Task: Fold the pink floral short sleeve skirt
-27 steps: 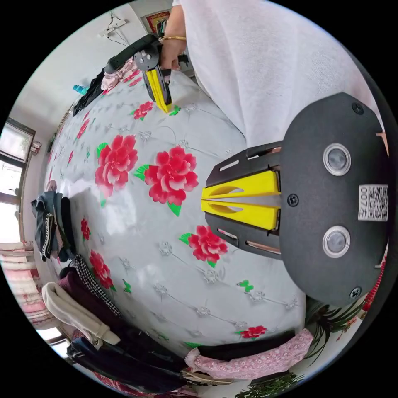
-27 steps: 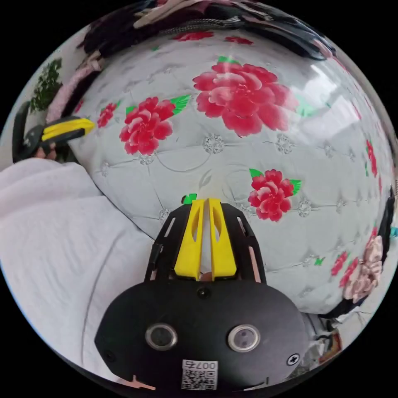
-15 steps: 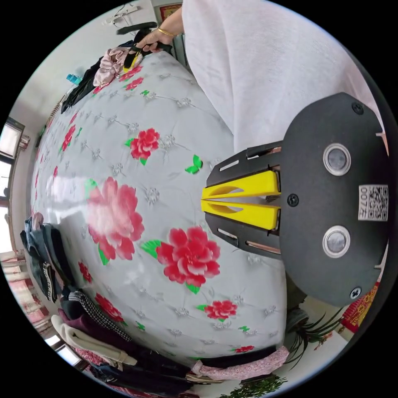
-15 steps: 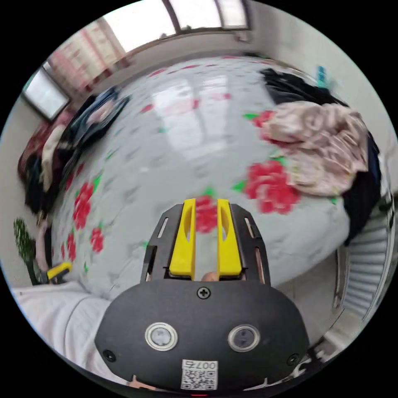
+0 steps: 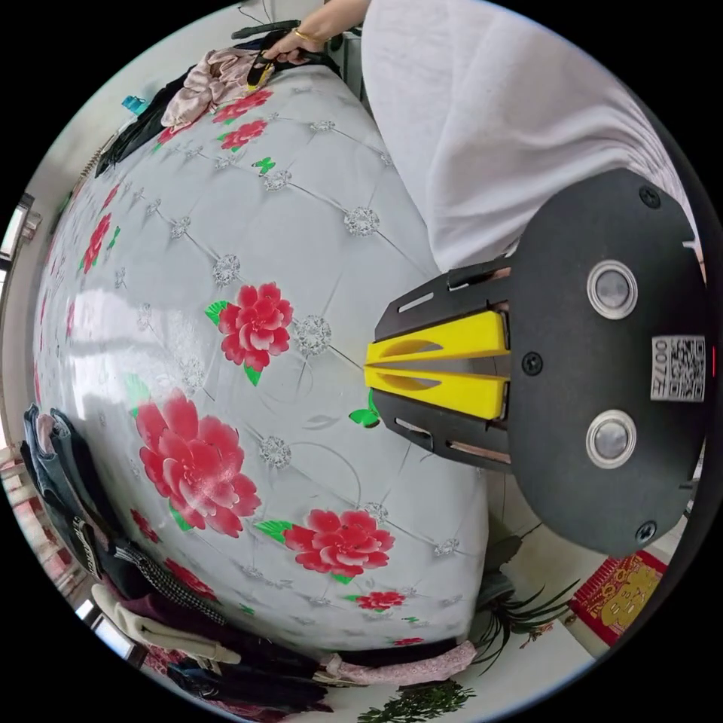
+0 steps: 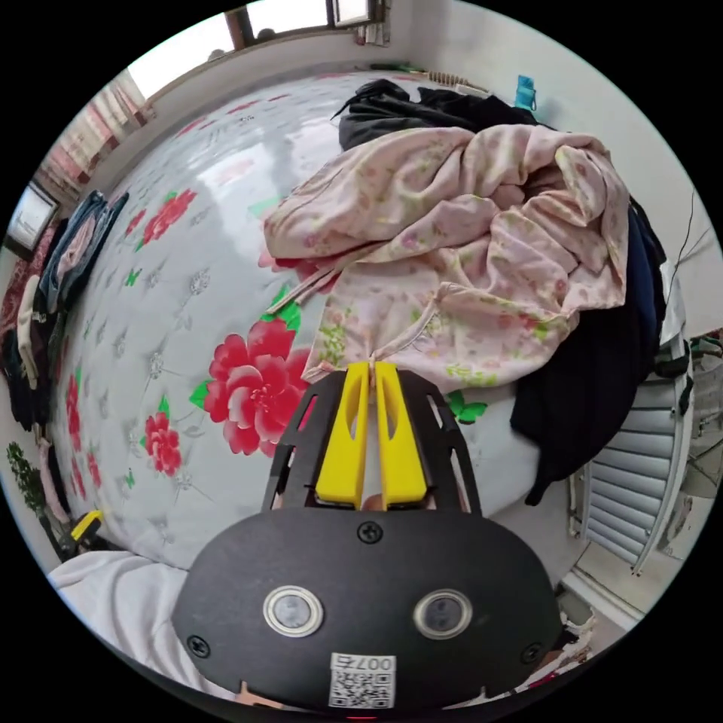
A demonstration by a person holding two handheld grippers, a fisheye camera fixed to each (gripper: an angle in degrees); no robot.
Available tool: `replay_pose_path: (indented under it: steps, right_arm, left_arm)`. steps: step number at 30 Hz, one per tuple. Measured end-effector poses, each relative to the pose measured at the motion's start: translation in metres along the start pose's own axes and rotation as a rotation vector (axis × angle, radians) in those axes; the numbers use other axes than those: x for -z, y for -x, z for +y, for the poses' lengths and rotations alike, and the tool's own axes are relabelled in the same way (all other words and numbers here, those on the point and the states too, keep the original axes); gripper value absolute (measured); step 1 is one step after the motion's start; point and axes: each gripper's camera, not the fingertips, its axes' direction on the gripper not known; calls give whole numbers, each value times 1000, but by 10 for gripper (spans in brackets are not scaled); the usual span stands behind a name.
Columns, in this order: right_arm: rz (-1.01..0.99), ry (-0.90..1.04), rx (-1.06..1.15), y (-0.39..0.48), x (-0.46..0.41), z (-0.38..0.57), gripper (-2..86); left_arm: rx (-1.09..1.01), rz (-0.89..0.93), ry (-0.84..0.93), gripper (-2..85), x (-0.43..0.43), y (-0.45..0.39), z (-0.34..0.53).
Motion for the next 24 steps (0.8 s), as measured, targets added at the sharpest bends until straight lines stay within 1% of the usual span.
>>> replay_pose_path:
  steps: [1,2,3,4,6,7,8,9,10,11,12,13,14,15,17,18,19,20,21,22,24]
  right_arm:
    - [-78,12,2,-2,3,1,7]
    - [-249,24,4,-1,10,6,4]
    - [-345,-15,25,9,24,17,2]
    - [-369,-41,52,17,32,25,1]
    - [-461,-74,218,67,61,56,-1]
    - [-506,-70,265,82,67,65,-1]
    - [-616,-41,355,114,80,83,-2]
    - [-701,-8,463,150,94,103,-2]
    - [-743,13,540,171,103,114,-2]
    - [-813,43,718,212,125,138,-2]
    - [-876,62,896,250,149,165,-2]
    - [-915,72,980,267,162,179,-1]
    - [-999,106,1146,298,187,207,-1]
    - [-1076,135,1284,323,210,235,0]
    - [-1167,153,1425,348,236,274,2]
    - [-1183,156,1511,361,247,299,4]
    - [-1167,148,1543,366,250,310,5]
    - [-1104,125,1583,373,251,329,10]
    - [-1045,88,1597,375,251,341,16]
    - [-1028,67,1588,374,250,344,18]
    - [-949,-18,1486,362,241,339,31]
  left_arm:
    - [5,5,5,-9,-2,1,1]
    - [-13,4,16,-9,-3,1,0]
    - [-26,3,24,-9,-4,1,0]
    - [-50,4,36,-8,-5,2,-1]
    - [-45,24,53,-7,-6,6,0]
    - [-11,44,62,-5,-6,12,1]
    - [51,60,56,-1,-5,18,3]
    - [70,85,31,1,-1,20,6]
    - [63,171,-54,19,13,19,13]
    - [32,260,-181,49,35,18,25]
    - [6,300,-247,67,47,17,32]
    - [-41,360,-371,102,71,18,46]
    - [-87,399,-475,127,93,22,60]
    - [-104,412,-517,139,103,25,67]
    - [-131,473,-617,156,132,47,88]
    - [-123,482,-633,153,137,54,93]
    - [-90,489,-668,116,144,70,104]
    - [-54,492,-709,49,149,87,117]
    - [-28,488,-729,37,150,95,123]
    - [44,479,-749,12,148,115,134]
    - [157,547,-746,-2,140,150,148]
